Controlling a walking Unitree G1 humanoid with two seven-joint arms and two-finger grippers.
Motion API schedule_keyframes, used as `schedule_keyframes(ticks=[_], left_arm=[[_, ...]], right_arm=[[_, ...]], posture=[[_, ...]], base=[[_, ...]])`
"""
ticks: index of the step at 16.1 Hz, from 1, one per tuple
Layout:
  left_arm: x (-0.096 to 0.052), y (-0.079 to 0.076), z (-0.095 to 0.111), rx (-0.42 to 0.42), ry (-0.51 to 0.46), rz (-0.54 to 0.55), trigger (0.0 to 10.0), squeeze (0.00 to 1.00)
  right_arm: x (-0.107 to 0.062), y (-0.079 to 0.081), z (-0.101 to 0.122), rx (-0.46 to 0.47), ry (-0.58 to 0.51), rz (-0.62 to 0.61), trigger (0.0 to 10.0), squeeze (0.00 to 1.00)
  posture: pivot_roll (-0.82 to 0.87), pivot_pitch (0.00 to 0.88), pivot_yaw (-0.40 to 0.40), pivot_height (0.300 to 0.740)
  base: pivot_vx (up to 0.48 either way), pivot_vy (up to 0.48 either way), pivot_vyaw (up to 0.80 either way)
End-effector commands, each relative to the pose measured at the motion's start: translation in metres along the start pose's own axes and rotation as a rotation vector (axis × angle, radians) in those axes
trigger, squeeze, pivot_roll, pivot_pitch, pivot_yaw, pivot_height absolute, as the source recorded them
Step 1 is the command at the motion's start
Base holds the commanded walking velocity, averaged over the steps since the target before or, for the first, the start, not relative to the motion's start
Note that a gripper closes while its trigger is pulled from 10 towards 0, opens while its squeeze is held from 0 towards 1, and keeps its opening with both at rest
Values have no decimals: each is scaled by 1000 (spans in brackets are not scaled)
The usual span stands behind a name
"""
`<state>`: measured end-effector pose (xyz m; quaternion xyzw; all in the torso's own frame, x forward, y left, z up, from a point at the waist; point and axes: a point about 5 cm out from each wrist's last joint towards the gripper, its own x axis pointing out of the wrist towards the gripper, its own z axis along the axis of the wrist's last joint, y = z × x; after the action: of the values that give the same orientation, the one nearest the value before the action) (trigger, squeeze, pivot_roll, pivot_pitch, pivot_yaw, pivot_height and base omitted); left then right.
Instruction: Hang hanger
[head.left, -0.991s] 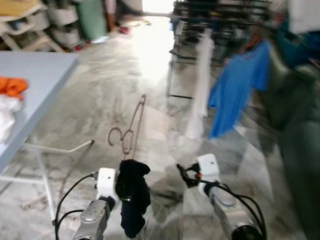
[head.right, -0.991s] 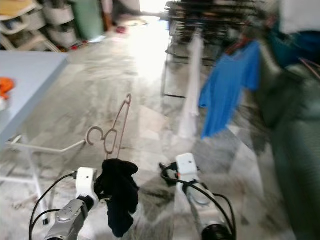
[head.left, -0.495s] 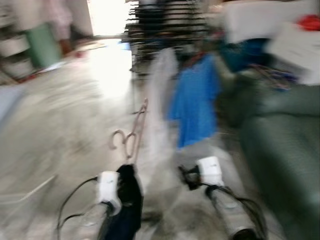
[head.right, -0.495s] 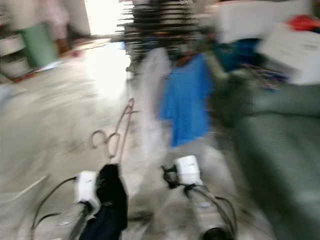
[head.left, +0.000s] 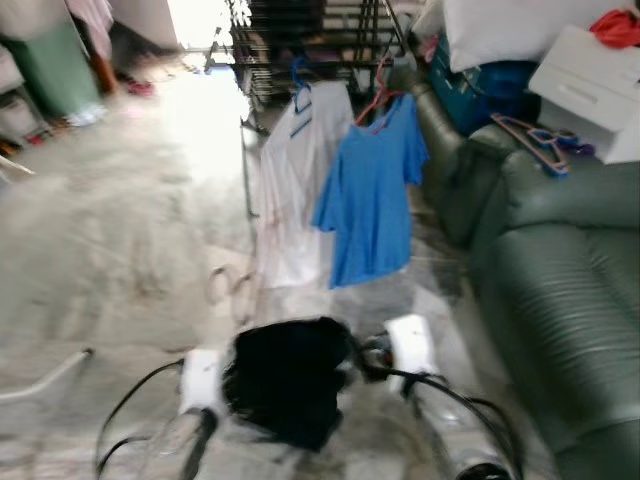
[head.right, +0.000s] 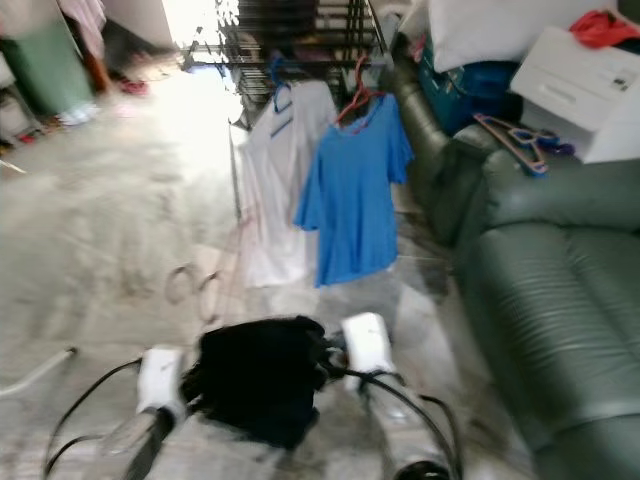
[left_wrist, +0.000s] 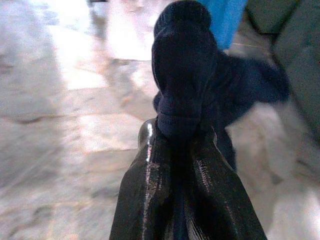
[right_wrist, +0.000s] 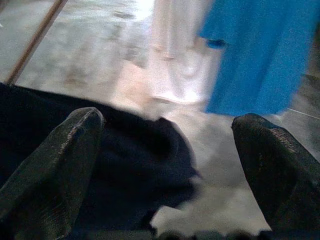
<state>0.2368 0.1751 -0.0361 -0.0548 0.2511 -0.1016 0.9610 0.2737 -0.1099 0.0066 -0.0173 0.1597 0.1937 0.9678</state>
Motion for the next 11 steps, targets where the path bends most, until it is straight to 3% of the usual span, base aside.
schedule_keyframes(ticks=[1,11], left_arm=[[6,-6,10,11,-40,-29,10000,0],[6,-3,15,30,-48,-34,10000,0]], right_arm=[[-4,-8,-2,-6,10,-23,10000,0],[-3,-4,-3,5,8,-20,10000,0]], posture=[[-121,0,32,740],[-123,0,43,740]], base=[[0,0,0],[0,374,0]])
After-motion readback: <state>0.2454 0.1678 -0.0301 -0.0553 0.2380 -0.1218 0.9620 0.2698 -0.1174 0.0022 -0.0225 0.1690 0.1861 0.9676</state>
